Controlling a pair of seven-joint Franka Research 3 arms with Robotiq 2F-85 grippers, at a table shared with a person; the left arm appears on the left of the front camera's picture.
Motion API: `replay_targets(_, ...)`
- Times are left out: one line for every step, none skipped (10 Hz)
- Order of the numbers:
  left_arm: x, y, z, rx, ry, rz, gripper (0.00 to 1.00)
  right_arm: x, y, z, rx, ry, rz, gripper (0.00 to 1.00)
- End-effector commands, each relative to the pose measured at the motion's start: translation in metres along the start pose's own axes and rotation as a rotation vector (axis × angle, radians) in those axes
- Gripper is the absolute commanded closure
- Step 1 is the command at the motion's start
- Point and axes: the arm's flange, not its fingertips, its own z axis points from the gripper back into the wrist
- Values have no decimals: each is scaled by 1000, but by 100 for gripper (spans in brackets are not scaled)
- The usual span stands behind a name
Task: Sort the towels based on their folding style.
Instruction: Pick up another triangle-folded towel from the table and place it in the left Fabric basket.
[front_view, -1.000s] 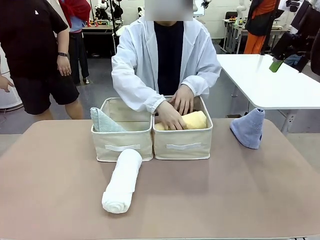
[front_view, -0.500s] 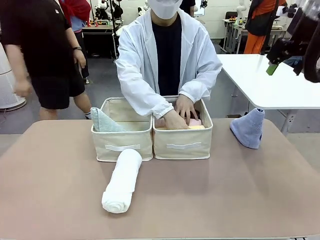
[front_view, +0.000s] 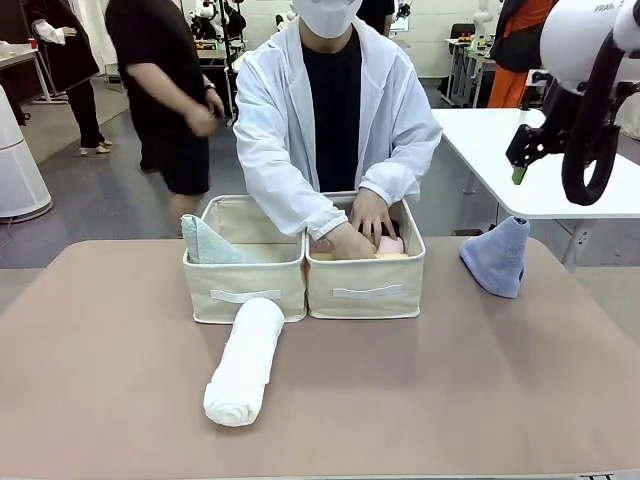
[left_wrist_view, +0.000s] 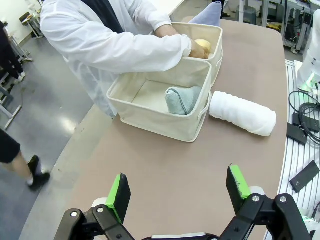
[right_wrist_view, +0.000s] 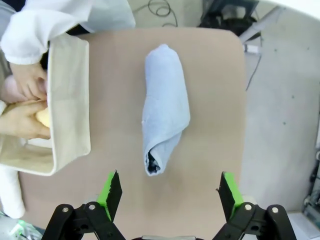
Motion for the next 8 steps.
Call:
replay_targets(0, -1, -1, -5, -10, -3, 0, 14, 6, -13, -27, 14, -21, 0)
replay_targets(0, -1, -1, -5, -10, -3, 0, 20, 7, -27, -43, 37, -35, 0)
replay_targets(0, -1, -1, -5, -10, -3, 0, 24, 6, -36, -50, 53, -47, 0)
replay_targets(0, -1, -1, -5, -10, -3, 0, 26, 6, -47, -47, 78, -49, 0)
replay_targets(0, -1, -1, -5, -10, -3, 0, 28, 8, -56, -46, 96, -47, 0)
replay_targets(0, -1, -1, -5, -10, -3, 0, 29, 11, -64, -11, 103, -25, 0)
replay_targets(0, -1, -1, -5, -10, -3, 0, 29, 14, -68, 12, 112, -17, 0)
replay_targets(0, -1, -1, -5, -10, -3, 0, 31, 14, -72, 12, 125, -20, 0)
